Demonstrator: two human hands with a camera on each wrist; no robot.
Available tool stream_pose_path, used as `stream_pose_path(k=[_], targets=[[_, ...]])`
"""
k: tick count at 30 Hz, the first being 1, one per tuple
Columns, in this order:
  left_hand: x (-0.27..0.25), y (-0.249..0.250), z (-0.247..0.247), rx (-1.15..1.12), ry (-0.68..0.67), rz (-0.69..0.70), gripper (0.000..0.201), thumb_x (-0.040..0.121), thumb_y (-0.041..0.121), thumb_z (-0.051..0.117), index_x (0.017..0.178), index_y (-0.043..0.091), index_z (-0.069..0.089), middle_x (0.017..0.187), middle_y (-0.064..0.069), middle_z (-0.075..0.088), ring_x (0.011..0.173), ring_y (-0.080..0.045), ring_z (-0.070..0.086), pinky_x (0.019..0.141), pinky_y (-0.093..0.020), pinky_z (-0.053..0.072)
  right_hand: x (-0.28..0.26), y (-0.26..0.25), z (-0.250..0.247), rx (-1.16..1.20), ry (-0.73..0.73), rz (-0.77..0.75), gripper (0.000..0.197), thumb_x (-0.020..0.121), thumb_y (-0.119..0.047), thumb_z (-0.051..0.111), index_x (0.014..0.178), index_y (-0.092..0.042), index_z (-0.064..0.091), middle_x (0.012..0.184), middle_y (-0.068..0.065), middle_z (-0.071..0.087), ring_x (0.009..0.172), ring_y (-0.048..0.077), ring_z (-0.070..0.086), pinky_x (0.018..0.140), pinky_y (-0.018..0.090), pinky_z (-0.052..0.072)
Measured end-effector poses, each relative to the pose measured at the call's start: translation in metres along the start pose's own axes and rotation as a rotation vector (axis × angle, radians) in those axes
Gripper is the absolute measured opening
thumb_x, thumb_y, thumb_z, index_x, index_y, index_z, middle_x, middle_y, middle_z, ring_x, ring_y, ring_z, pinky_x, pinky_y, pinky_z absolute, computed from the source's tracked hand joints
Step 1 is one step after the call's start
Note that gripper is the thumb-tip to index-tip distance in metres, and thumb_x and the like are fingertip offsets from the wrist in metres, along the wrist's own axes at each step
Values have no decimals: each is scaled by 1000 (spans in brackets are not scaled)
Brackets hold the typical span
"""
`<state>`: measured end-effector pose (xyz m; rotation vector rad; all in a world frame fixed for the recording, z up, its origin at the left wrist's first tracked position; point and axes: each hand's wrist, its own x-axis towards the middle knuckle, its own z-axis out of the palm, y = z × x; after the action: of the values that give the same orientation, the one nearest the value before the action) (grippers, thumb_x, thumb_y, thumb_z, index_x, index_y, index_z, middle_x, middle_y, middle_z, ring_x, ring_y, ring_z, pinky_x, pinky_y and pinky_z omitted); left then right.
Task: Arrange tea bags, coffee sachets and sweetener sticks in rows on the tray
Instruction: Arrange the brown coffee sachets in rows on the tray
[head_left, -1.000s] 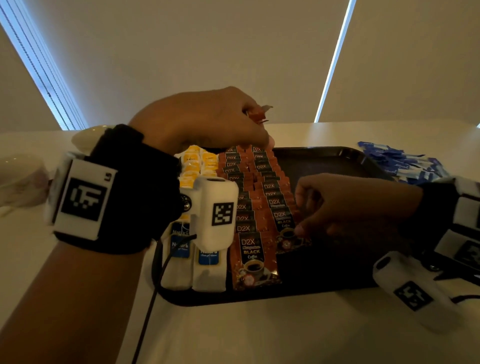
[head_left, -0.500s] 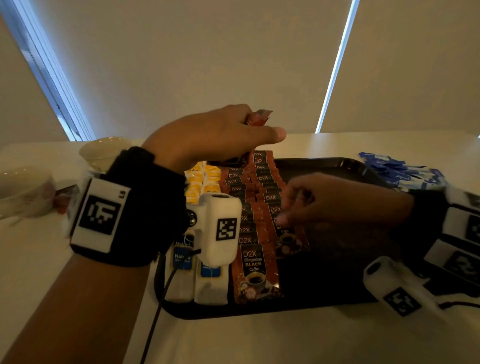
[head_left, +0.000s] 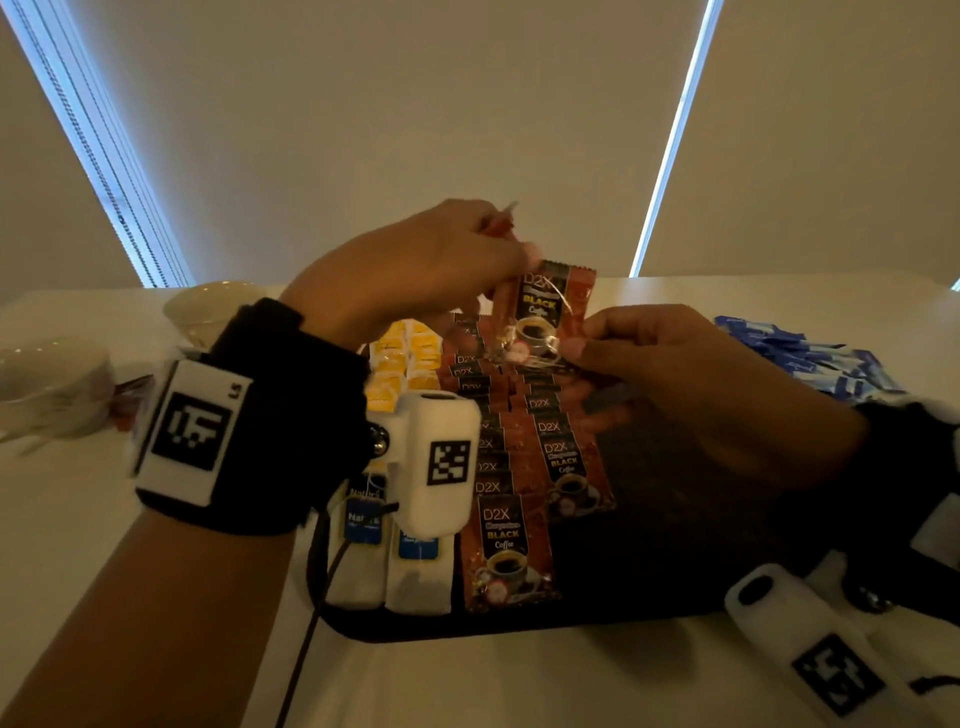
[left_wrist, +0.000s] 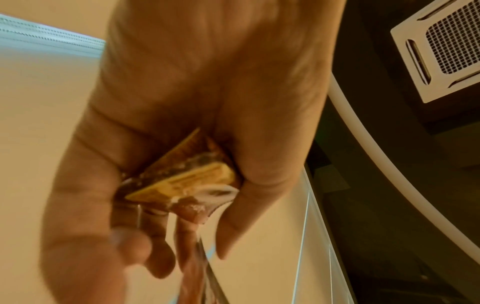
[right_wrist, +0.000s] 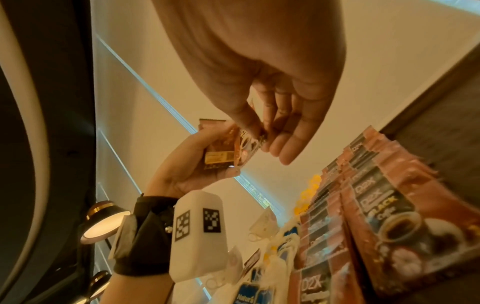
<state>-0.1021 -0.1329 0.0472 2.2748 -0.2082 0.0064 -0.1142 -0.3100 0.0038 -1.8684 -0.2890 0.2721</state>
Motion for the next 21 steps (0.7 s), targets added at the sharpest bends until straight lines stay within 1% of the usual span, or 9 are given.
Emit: stream_pose_path(k=[2,4,7,10,12,14,15,18,21], targets=[[-2,0,-6,-10,26,-14,14,95,25,52,102,15,58,89,-4,58,73,-13,53,47,-20,52,-1,3,-6,11,14,33,19,87,-19,58,96,-3,65,92,13,70,77,18,67,62,26,59],[-4,-1,-6,16,-13,-23,13,93,26,55,100,16,61,86,-2,61,68,-11,52,45,-17,49,-3,4,-10,50,25,53,19,87,-18,57,96,-3,65,91,14,71,76,16,68,62,24,58],[-5,1,-2,40,-66,-12,18,91,31,57,100,16,62,82,1,61,66,-11,52,50,-19,50,-7,4,-12,96,9,60,19,86,-17,57,94,-3,65,85,9,71,71,13,69,61,22,57],[-4,3,2,71,-54,10,18,92,27,57,100,12,59,79,0,55,68,-14,52,53,-21,49,-9,5,-11,43,-12,55,17,83,-18,60,91,-4,66,84,12,72,72,15,69,60,22,57],[-4,3,2,111,-80,7,14,92,25,57,95,12,59,80,-1,54,68,-15,52,54,-22,48,-9,6,-11,17,1,55,15,82,-19,61,86,-6,66,86,12,72,74,16,69,61,24,58],[-5,2,2,149,-118,-1,11,92,26,57,86,16,59,76,2,55,66,-11,52,54,-20,46,-10,8,-12,45,26,37,20,77,-25,62,85,-6,65,88,10,72,79,17,70,64,25,59],[-6,2,2,160,-136,-3,11,92,26,57,86,17,59,75,3,56,65,-9,51,54,-20,45,-10,8,-13,66,38,25,24,74,-27,62,85,-6,64,89,9,72,81,18,70,65,25,59],[-7,3,4,210,-197,9,13,91,24,57,94,12,62,85,-3,61,69,-12,52,53,-19,44,-10,9,-17,84,26,29,22,68,-27,63,79,-8,65,88,8,73,82,17,70,64,23,58],[-7,2,7,244,-267,6,11,91,25,57,98,17,61,96,-6,65,77,-17,56,54,-19,45,-11,11,-22,85,-15,83,23,66,-21,66,79,-3,67,87,7,73,79,16,70,60,21,56]])
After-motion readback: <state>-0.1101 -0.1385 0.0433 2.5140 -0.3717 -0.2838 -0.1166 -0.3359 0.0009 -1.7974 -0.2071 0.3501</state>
